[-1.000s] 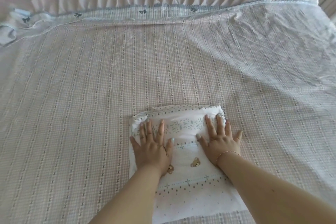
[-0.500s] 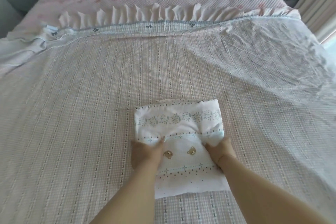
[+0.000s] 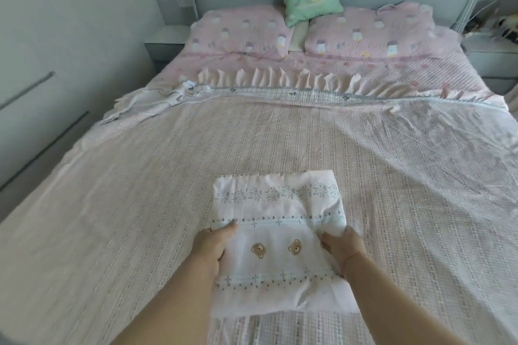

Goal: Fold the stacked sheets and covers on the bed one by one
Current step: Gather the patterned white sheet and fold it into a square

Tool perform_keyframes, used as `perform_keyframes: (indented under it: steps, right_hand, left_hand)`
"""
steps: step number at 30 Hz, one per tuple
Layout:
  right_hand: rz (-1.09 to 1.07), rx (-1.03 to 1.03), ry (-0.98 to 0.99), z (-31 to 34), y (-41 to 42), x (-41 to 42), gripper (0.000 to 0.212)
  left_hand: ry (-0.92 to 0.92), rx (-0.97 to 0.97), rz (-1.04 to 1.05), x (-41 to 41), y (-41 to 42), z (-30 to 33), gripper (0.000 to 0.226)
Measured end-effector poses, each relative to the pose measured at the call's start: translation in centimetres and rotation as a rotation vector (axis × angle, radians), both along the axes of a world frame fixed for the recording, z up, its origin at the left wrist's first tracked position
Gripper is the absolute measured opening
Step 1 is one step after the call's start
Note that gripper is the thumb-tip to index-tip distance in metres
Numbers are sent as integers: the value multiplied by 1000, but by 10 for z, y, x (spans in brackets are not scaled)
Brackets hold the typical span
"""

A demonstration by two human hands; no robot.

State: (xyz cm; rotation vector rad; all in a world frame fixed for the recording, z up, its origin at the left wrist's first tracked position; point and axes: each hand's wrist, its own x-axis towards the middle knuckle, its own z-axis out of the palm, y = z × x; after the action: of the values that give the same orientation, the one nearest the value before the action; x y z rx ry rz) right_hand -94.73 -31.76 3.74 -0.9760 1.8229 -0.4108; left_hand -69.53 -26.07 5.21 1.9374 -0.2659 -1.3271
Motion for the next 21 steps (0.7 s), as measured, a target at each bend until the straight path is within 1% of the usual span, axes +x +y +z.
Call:
perform_keyframes:
  steps: [3, 6, 8, 9, 11, 12, 13, 15, 16, 18, 21]
  right_hand:
    - [90, -72, -53, 32, 0, 37, 41]
    - [179, -98, -110, 61, 16, 81, 44]
    - [245, -103, -125, 78, 34, 113, 48]
    - [281, -112, -123, 87, 44, 128, 48]
    - [351, -126, -125, 107, 66, 158, 53]
    - [389, -128, -127, 118, 80, 176, 55]
    - [423, -136, -121, 126, 92, 191, 57]
    - [502, -151, -119, 145, 125, 227, 54]
    - [538, -156, -119, 153, 143, 246, 52]
    - [614, -167, -115, 168, 178, 284, 51]
    - [711, -188, -105, 184, 231, 340, 45]
  left_hand:
    - [-35, -63, 123, 36, 28, 36, 43]
    - [-8, -136, 215, 76, 69, 67, 56]
    - [-22, -171, 261, 101, 104, 89, 46]
    - [-21, -189, 285, 114, 120, 95, 48]
    - [-24, -243, 337, 139, 157, 112, 68]
    - [-28, -269, 362, 153, 178, 120, 74]
    - [-25, -288, 381, 167, 197, 124, 69]
    - [-23, -299, 442, 192, 242, 140, 41]
    - [-27, -303, 475, 207, 266, 145, 32]
    - [-31, -315, 525, 236, 311, 154, 26]
    - [-34, -323, 580, 280, 377, 166, 33]
